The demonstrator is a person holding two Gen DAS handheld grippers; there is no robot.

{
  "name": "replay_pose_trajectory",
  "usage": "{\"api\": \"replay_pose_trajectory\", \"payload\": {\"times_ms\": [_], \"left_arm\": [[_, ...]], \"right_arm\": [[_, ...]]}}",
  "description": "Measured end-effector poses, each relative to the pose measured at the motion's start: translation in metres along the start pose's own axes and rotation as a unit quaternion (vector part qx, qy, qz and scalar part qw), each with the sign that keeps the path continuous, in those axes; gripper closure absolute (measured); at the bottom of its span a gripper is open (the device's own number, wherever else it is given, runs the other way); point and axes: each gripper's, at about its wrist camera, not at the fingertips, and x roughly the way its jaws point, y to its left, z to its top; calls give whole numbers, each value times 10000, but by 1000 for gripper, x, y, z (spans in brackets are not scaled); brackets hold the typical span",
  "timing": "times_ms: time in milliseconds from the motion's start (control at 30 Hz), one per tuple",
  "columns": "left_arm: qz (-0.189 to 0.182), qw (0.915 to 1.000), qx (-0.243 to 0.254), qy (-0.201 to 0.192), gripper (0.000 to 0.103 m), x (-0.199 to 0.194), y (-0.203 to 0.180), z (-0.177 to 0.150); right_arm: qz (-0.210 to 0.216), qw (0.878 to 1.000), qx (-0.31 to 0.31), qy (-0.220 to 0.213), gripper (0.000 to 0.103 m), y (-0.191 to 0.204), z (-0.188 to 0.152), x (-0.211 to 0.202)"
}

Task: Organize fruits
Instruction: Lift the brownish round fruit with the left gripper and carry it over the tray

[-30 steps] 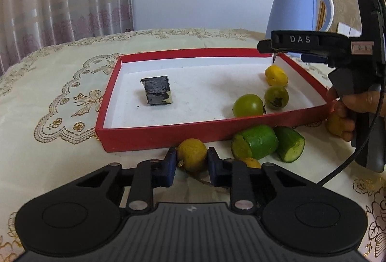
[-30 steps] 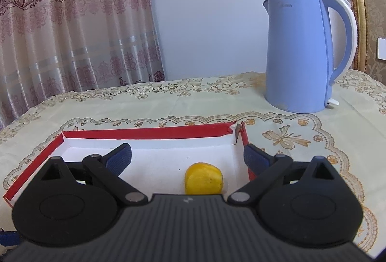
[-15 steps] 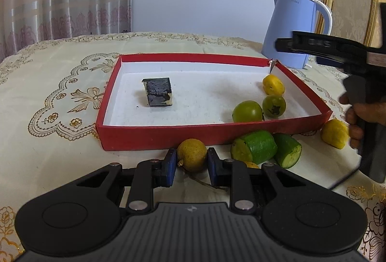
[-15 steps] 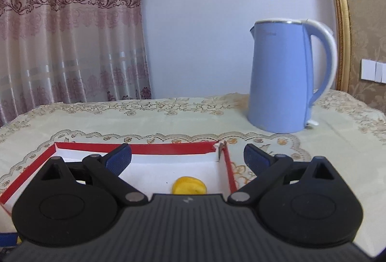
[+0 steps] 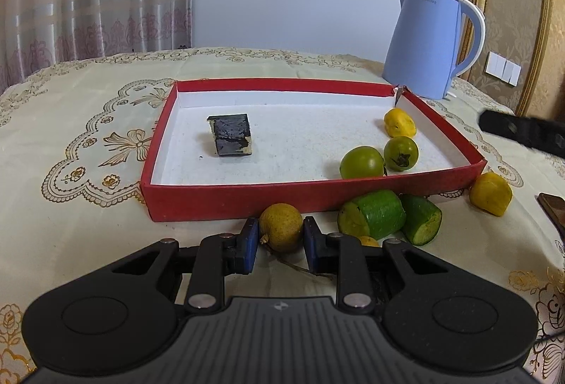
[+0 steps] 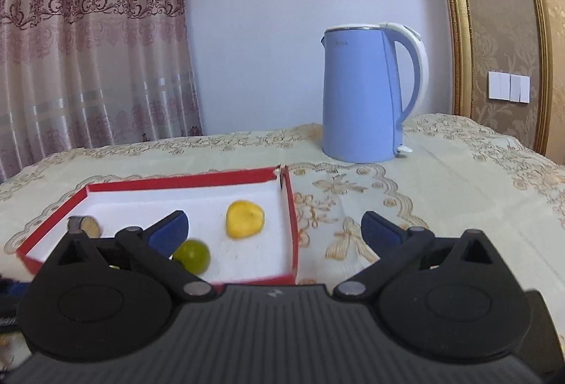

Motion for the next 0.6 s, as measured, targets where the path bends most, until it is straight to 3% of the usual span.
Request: {"api": "replay_pose_trajectory", "payload": {"times_ms": [233, 600], "left_arm": [[26, 10000, 85, -2, 77, 0, -2, 0], [259, 9993, 232, -135, 77, -9, -7, 0]], "right_arm": [[-166, 9989, -348, 252, 0, 0, -22, -16], [-78, 9979, -489, 408, 0, 2, -29, -20]]}}
